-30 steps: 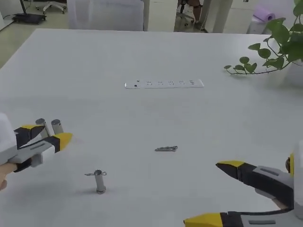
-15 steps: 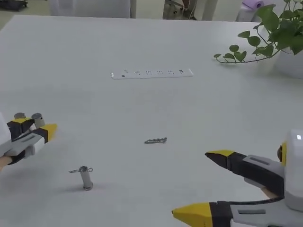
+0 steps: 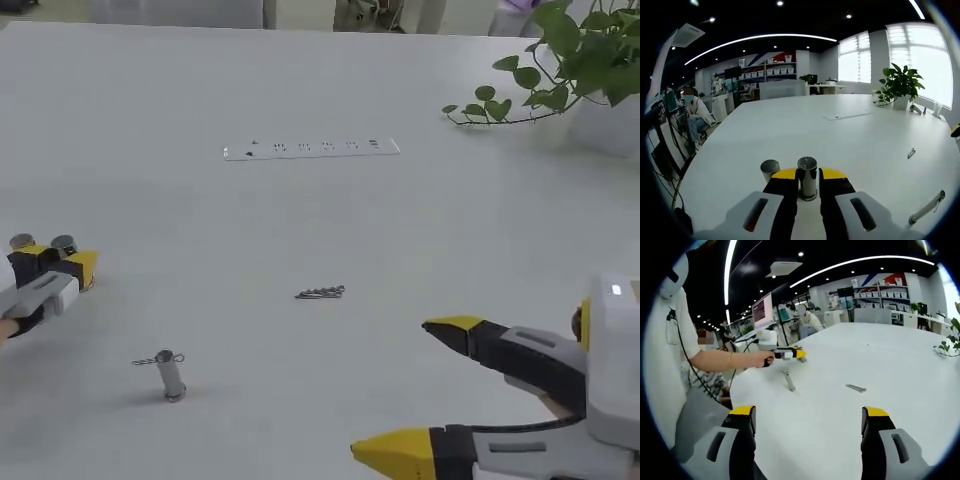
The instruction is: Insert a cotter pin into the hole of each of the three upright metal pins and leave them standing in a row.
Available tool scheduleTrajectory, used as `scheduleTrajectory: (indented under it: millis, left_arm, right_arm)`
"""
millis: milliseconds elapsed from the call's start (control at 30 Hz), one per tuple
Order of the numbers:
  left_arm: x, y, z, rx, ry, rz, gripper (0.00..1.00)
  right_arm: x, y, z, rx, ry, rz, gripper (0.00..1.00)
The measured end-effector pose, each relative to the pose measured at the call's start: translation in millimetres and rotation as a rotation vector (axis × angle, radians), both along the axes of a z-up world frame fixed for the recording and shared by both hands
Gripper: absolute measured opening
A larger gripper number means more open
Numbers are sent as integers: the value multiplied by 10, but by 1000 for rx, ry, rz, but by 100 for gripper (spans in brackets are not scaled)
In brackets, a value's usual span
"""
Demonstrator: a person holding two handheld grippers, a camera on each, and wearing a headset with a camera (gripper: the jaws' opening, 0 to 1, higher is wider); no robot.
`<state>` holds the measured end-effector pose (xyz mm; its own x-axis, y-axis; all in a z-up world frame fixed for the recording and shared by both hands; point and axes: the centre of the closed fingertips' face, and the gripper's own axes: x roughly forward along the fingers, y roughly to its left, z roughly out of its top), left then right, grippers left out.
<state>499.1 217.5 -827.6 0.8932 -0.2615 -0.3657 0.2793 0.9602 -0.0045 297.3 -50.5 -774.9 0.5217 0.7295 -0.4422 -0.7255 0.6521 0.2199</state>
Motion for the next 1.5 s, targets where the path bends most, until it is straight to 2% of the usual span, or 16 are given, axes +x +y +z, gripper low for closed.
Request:
scheduleTrajectory:
  millis: [467,500,600,800,933,1133,1500]
  left_arm:
    - [-17,-5,1,-14,11,-25,11]
    - [-29,-14,4,13,8,-43,11]
    - [-61,-36,7,17,13,-55,11]
    - [-166,-75,23,25,21,-80,11]
    - [-218,-81,78,11,10,-88,11]
    - [-332,-96,144,24,5,-112,11]
    - [-638,-78,157,37,23,-132,11]
  right_arm:
    - [24,12,18,-10,-19,-2,88]
    - [23,10,16,-15,-19,-2,88]
    - [24,10,28,-17,-23,-3,88]
    - [-12,40,63,-27,-33,5,87]
    - [-30,35,73,-33,-36,7,87]
    - [-51,15,83,-42,-41,6,87]
    - [-130,14,91,-47,-45,7,87]
